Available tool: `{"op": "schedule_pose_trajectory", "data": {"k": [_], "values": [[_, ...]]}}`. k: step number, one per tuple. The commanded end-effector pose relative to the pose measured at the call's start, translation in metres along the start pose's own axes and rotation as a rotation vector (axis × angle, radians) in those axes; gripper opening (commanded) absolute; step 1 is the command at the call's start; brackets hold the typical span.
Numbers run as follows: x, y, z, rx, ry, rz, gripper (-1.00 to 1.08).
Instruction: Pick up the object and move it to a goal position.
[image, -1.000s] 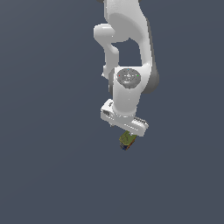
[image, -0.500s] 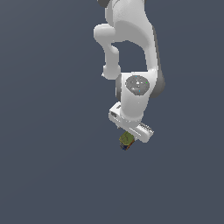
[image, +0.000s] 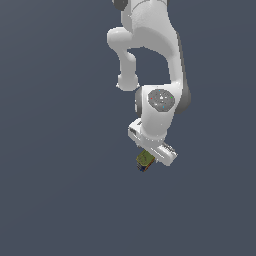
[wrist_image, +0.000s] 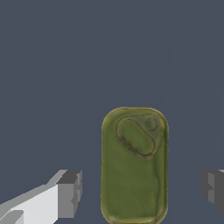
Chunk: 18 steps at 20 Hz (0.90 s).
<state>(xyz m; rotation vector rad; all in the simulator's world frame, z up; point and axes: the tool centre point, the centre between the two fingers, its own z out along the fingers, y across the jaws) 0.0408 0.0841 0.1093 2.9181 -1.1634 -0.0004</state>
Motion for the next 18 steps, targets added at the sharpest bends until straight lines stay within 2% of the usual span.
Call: {"op": "schedule_pose_trajectory", "data": {"k": [1,6,13,18], "values": [[0.0,0.0,0.0,0.0,0.0,0.0,1.0],[0.0,0.0,0.01,0.0,0.0,0.001,1.0],[-0.001,0.001,0.044,0.0,0.0,0.004,1.0],[0.0,0.0,0.05,0.0,0.0,0.004,1.0]]}}
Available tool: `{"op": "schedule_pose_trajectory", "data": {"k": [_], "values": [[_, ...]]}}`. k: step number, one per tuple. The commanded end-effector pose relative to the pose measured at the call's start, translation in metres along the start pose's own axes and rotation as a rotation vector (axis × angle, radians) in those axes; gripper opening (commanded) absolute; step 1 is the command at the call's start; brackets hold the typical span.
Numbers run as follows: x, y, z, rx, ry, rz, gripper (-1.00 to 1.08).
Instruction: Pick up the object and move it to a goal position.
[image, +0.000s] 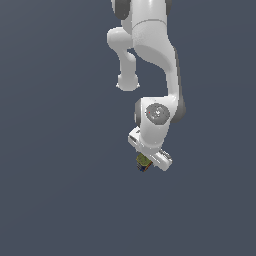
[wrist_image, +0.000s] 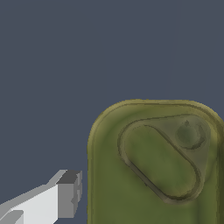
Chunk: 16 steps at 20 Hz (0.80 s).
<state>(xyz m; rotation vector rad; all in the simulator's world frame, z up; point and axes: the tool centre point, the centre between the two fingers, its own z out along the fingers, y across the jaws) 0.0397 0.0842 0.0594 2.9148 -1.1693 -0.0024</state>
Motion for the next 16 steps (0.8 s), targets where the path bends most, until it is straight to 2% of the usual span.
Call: {"op": "schedule_pose_trajectory", "data": {"k": [1,2,16], "values": [[0.0007,-0.001,0.0004,0.001,0.001,0.0,1.0],[0.0007,-0.001,0.0004,0.001,0.001,0.0,-1.0],[-0.0004,-0.0016,-0.0048,0.002,0.001,-0.001,-1.0]]}}
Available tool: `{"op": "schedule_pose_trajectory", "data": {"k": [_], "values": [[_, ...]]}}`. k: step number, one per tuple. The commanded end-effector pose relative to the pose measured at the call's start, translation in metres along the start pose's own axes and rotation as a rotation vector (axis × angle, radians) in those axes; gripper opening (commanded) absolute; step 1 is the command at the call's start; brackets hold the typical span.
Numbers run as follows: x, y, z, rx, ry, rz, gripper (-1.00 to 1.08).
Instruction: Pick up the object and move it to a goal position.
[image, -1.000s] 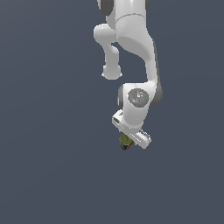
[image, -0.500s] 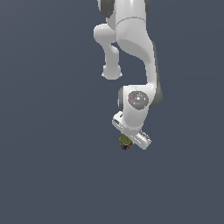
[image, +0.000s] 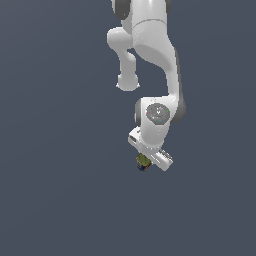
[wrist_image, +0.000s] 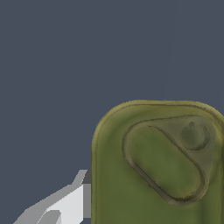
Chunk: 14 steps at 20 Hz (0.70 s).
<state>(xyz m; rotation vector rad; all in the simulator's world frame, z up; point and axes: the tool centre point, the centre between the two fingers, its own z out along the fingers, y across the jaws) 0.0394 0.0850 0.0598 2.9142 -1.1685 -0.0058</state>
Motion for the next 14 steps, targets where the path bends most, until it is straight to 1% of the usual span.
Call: {"op": "schedule_pose_trajectory", "data": {"k": [1,7,14], "values": [[0.0,-0.001,-0.007,0.003,0.002,0.0,-1.0],[-0.003,-0.003,-0.04,0.003,0.002,0.0,-1.0],[-0.009,-0.007,-0.107,0.003,0.002,0.001,-1.0]]}}
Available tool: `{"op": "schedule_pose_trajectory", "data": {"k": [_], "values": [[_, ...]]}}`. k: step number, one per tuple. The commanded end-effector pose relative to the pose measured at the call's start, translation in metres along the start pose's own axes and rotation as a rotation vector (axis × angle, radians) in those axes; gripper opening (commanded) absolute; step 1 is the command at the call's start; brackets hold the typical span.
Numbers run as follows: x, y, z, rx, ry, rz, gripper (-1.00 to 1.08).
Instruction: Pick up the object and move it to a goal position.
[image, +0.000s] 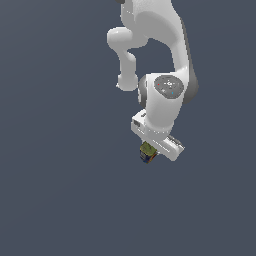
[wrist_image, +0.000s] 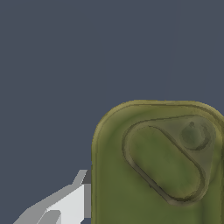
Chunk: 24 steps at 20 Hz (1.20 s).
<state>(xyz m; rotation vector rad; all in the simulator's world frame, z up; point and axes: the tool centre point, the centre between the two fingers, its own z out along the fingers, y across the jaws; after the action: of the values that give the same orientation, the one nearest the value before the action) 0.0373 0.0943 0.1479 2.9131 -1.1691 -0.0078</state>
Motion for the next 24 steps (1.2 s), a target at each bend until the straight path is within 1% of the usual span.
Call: {"op": "schedule_pose_trajectory", "data": {"k": [1,15,20,24], "values": [[-0.002,-0.003,-0.031,0.004,0.003,0.0,-1.0],[-0.015,-0.013,-0.195,0.004,0.004,0.001,-1.0],[-0.019,-0.018,-0.246,0.004,0.004,0.001,-1.0],[-0.021,-0.022,-0.279,0.004,0.004,0.001,-1.0]]}}
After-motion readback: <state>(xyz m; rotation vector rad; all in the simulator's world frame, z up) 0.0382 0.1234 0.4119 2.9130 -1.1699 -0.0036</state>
